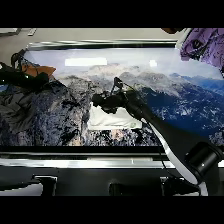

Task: Fold the clothes and pants, and hang the long-sleeved shirts on hangers.

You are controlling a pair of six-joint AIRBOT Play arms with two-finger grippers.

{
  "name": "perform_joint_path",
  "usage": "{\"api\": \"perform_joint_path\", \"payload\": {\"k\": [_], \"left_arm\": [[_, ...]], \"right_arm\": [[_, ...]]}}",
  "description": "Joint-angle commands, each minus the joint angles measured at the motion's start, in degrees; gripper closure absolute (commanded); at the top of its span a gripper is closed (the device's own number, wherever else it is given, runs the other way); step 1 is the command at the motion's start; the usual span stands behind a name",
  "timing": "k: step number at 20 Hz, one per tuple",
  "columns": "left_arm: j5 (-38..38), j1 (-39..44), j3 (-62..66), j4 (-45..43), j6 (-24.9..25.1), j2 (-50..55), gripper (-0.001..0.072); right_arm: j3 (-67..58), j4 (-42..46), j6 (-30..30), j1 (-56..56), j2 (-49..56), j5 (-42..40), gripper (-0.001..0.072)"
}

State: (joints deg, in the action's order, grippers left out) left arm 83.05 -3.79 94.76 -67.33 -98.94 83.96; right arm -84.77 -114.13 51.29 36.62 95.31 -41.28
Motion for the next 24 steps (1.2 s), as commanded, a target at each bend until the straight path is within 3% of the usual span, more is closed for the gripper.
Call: {"api": "perform_joint_path", "payload": {"k": [1, 4, 8, 10, 13, 18, 24], "left_arm": [[0.8, -0.1, 0.0, -0.4, 0.1, 0.0, 0.0692], [1.6, -0.1, 0.0, -1.3, 0.2, 0.0, 0.0692], [1.6, -0.2, 0.0, -2.9, 0.2, -0.3, 0.0692], [1.6, -0.2, 0.0, -2.9, 1.0, -0.5, 0.0691], [1.6, -0.2, 0.0, -3.0, 1.0, -0.5, 0.0692], [1.4, -0.2, 0.0, -3.0, 4.0, -0.5, 0.0691], [1.0, 0.0, 0.0, -2.8, 3.8, -0.4, 0.0691]], "right_arm": [[-0.2, -0.6, 4.7, -1.1, -2.5, -2.3, 0.0221], [-0.9, -0.7, 11.6, -8.3, -7.2, -10.4, 0.0221], [-0.3, -0.9, 28.3, -25.9, -12.1, -26.2, 0.0220], [2.6, -5.6, 36.0, -35.1, -12.2, -30.9, 0.0218], [12.3, -18.5, 46.3, -44.8, -11.8, -31.3, 0.0218], [22.3, -22.4, 55.5, -45.8, -6.6, -29.9, 0.0220], [22.8, -28.8, 61.4, -40.3, 1.9, -22.1, 0.0228]]}}
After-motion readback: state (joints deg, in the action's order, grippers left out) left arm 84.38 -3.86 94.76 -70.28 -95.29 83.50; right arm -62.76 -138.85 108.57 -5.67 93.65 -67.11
